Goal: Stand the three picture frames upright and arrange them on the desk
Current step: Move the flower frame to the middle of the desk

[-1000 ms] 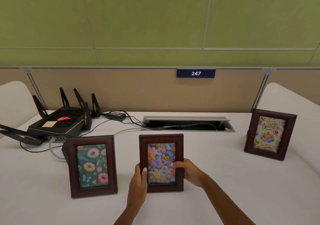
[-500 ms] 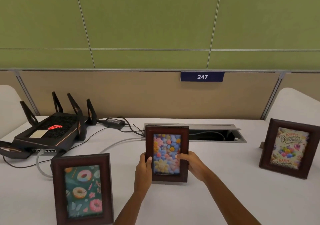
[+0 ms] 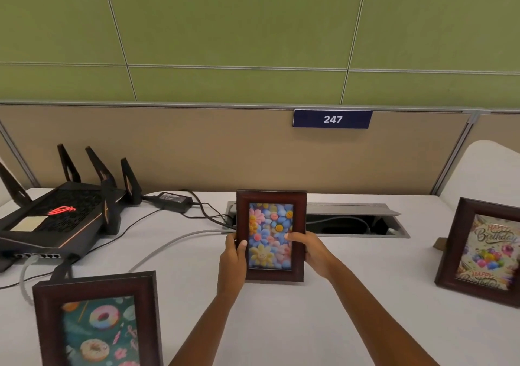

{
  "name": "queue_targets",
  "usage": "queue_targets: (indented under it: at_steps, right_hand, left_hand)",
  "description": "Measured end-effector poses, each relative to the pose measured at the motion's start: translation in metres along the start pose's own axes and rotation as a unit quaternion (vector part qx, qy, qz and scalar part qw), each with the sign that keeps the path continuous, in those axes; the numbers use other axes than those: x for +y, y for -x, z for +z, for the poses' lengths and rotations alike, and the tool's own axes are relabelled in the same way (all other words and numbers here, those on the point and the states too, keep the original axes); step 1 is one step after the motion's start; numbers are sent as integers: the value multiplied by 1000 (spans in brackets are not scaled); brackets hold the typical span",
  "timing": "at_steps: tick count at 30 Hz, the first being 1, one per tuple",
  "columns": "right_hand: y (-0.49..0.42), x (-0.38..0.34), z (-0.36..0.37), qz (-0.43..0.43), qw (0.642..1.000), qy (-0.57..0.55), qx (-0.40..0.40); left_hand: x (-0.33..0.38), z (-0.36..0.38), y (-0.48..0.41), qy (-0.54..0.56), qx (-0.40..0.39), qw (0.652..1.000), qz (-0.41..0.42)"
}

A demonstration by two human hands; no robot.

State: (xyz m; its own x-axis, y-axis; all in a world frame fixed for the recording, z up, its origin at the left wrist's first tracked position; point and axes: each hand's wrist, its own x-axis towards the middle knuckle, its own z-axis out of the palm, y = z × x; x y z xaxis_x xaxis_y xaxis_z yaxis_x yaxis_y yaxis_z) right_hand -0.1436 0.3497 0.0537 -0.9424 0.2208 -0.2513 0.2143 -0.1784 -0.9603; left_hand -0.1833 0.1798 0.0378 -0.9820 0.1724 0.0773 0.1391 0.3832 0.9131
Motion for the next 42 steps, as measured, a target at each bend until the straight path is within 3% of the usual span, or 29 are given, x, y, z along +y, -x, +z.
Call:
queue_targets:
  at_steps: [10,17,27,32,36,40,42]
  right_hand:
    - [-2,7,0,7,1000,-4,17]
    - [8,9,4,3,997,55,46]
    - [43,32,10,0,982,153,114]
    - [68,54,15,10,953,239,188]
    - [92,74,20,-2,923,329,199]
    - [116,95,26,-11,865,464,192]
    - [126,104,30,-21,828,527,192]
  left_hand:
    - [-5,4,3,4,-4,1000,-4]
    - [-9,4,11,-11,-1,1000,-9]
    - [-21,8,54,-44,19,995,-91]
    - [-33,7,86,-137,14,988,-66]
    - [-41,3,104,-208,-16,977,-34]
    - [-37,-11,130,-255,-32,965,51]
    - [-35,-19,143,-334,-34,937,100]
